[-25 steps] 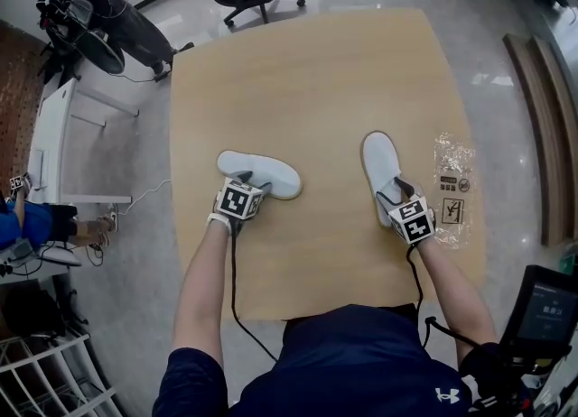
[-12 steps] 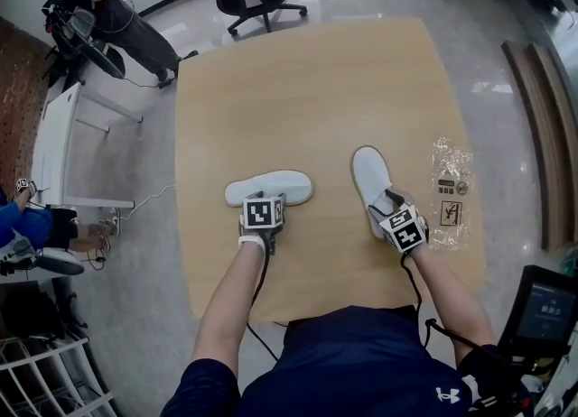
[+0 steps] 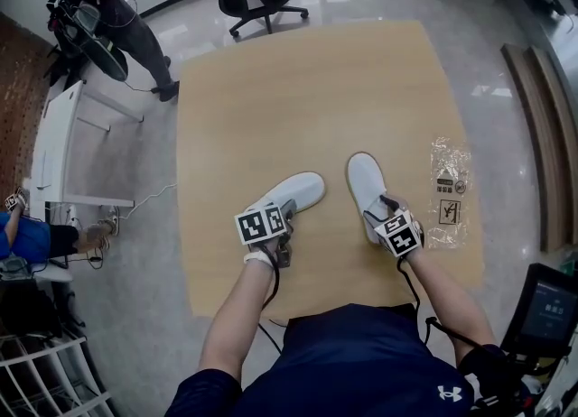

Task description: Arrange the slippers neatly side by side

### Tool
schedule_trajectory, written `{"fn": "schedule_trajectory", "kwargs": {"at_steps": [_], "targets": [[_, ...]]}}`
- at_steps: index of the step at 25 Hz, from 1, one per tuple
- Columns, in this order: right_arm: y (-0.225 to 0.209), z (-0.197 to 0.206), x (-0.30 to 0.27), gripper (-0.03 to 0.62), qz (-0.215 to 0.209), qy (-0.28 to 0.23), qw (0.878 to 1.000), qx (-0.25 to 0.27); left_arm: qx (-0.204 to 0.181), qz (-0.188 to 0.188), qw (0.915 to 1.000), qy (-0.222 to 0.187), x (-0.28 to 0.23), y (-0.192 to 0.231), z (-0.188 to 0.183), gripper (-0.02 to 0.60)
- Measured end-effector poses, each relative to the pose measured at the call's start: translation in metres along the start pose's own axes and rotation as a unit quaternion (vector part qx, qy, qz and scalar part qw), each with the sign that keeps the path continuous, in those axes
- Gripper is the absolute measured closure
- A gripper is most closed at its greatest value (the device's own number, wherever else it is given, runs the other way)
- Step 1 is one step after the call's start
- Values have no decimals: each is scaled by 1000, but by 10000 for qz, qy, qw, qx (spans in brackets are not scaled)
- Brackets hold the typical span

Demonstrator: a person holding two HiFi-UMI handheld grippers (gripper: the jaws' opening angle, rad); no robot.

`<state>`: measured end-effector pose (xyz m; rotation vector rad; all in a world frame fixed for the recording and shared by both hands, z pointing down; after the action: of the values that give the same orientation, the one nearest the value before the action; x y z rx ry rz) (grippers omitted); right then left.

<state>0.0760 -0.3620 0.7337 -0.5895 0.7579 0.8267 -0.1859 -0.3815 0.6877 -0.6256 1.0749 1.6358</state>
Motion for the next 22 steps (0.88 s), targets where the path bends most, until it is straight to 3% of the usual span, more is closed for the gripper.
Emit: {"fn": "schedule_trajectory", "kwargs": {"at_steps": [2, 3, 4, 5, 7, 8, 9, 10, 13, 15, 17, 20, 22], "targets": [[-2, 0, 0, 333, -46, 30, 10000, 34, -914, 30, 9958, -102, 12, -5, -12, 318], [-3, 0, 0, 333, -60, 39, 10000, 35, -1608, 84, 9870, -31, 13, -8, -15, 318], [-3, 0, 0, 335, -70, 43, 10000, 28, -2417, 162, 9701, 108, 11, -9, -15, 317], [-3, 0, 0, 335, -78, 42, 10000, 16, -3267, 228, 9445, 274, 6, -6, -13, 301], [-4, 0, -2, 335, -92, 32, 10000, -15, -4681, 278, 8815, 555, -7, 6, -8, 279], [-4, 0, -2, 336, -98, 26, 9999, -33, -5100, 314, 8570, 669, -12, 13, -7, 279], [-5, 0, -2, 338, -104, 22, 9999, -53, -5312, 384, 8427, 786, -16, 17, -7, 279], [-5, 0, -2, 340, -108, 22, 9999, -74, -5361, 479, 8378, 918, -20, 20, -5, 280], [-6, 1, -1, 347, -121, 13, 9998, -137, -5183, 640, 8430, 1288, -30, 27, 8, 303], [-6, 1, -1, 353, -144, -12, 9997, -203, -5063, 576, 8503, 1315, -33, 30, 15, 335], [-7, -1, -1, 363, -155, -47, 9995, -267, -4817, 469, 8668, 1197, -31, 30, 18, 345], [-7, -2, 2, 376, -116, -81, 9995, -283, -4155, 415, 9027, 1038, -24, 24, 21, 347], [-5, -3, 3, 378, -57, -76, 9998, -198, -3766, 454, 9198, 1006, -18, 16, 25, 347]]}}
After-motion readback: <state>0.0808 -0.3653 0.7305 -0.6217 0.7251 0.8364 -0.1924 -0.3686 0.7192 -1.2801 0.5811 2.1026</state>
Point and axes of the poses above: the fingertips, and each gripper's own axes: x backward along the fingers, y to its left, z out of its underside, the point moved 3 cm from there along x, backward along the fingers, and after that the axes turned 8 degrees about -x, right-handed, at the moved point
